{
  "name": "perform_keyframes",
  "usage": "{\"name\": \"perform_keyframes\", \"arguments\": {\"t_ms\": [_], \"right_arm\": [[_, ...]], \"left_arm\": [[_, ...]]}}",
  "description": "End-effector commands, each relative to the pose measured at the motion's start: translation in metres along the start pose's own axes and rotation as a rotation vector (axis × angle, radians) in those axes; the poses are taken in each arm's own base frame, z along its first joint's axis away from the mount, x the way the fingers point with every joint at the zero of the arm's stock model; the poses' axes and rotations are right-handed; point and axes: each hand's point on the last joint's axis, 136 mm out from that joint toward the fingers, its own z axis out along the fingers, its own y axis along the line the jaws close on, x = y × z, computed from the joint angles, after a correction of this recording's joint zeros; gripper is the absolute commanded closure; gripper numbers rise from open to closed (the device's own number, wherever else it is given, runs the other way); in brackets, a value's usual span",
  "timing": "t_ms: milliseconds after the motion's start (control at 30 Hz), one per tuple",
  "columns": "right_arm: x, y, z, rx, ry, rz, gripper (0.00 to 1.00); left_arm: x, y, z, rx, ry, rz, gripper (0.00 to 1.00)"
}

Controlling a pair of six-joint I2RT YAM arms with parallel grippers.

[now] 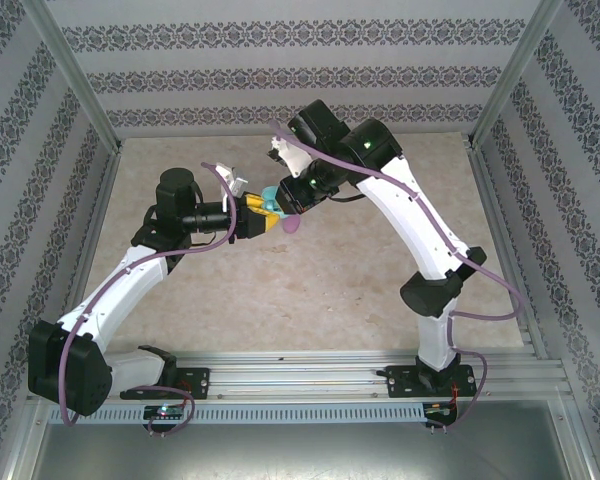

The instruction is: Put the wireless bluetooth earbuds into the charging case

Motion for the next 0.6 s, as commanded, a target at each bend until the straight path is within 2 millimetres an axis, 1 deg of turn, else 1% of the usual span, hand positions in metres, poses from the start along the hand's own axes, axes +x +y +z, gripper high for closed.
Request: {"name": "perform_keyframes", "arguments": {"t_ms": [0, 167, 267, 567], "right_arm": [[-0.01, 0.005, -0.016, 0.01, -0.098, 0.01, 0.81], [-0.021, 0.003, -0.025, 0.018, -0.222, 0.04, 0.81], [-0.024, 0.003, -0.025, 0.011, -0.271, 0.051, 0.8], [-0.025, 0.008, -0.013, -0.036, -0.272, 0.058, 0.8]], "left_arm": [[-0.02, -0.011, -0.005, 0.008, -0.047, 0.093, 0.93], [-0.021, -0.01, -0.005, 0.003, -0.052, 0.093, 0.93], [-0.022, -0.011, -0.005, 0.005, -0.058, 0.094, 0.93], [-0.024, -0.01, -0.005, 0.007, -0.066, 0.091, 0.93]]}}
